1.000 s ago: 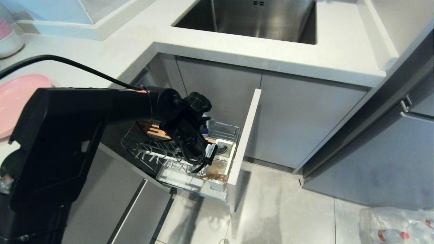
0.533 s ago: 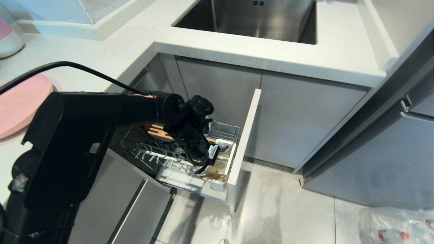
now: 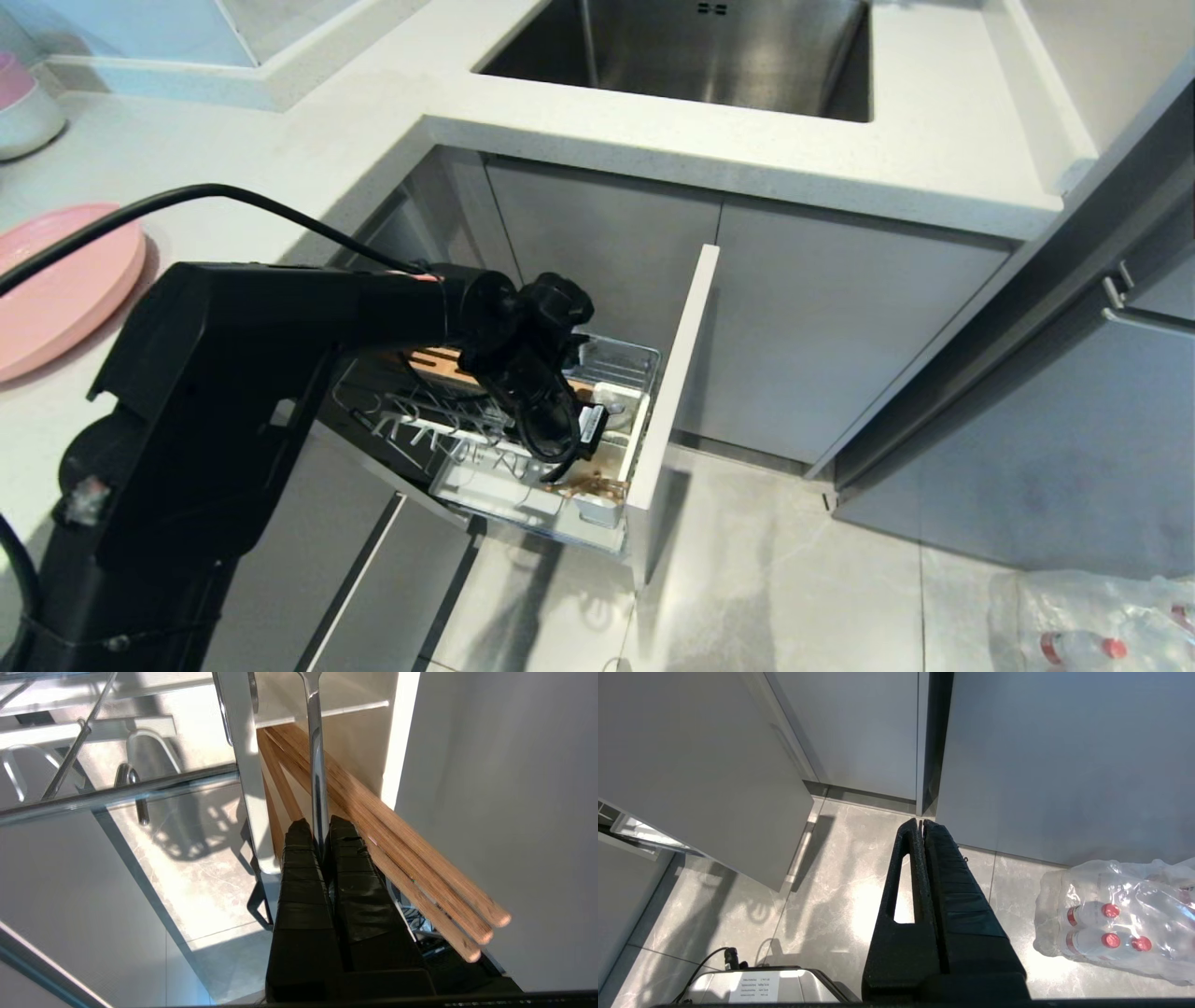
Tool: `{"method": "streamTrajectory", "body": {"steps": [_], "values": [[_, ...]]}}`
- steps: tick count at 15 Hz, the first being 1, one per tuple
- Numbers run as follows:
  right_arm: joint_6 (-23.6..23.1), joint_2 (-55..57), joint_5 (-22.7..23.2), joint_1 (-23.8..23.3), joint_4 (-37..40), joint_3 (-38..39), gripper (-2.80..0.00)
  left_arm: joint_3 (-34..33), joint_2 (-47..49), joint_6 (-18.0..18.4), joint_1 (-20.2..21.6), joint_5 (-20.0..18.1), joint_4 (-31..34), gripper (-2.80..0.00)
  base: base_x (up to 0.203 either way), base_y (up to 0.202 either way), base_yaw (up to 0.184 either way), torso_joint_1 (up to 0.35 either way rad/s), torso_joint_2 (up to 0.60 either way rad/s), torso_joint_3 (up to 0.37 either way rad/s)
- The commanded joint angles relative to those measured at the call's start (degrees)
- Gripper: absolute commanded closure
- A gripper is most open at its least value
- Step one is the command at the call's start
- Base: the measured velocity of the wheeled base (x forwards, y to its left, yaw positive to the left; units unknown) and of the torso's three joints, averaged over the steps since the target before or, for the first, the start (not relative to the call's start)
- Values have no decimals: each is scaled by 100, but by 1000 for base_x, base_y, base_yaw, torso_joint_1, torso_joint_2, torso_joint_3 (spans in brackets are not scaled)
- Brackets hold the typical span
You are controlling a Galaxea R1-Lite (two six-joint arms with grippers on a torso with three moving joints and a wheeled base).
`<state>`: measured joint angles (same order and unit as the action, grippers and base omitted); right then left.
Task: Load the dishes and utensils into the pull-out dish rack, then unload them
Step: Pick up the spoon and place it in the cupboard
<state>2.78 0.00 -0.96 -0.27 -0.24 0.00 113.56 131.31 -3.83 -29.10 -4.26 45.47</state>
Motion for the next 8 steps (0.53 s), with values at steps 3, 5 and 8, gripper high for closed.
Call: {"method": "streamTrajectory", "body": {"steps": [3, 5, 8], "values": [[3, 9, 0, 0, -2, 0, 0, 9, 106, -9, 18, 13, -121, 0, 0, 0, 0, 0, 0, 0], [3, 9, 0, 0, -2, 0, 0, 9, 109, -50, 18, 8, -201, 0, 0, 0, 0, 0, 0, 0], [3, 9, 0, 0, -2, 0, 0, 9, 128, -145, 27, 19, -337, 0, 0, 0, 0, 0, 0, 0]]}}
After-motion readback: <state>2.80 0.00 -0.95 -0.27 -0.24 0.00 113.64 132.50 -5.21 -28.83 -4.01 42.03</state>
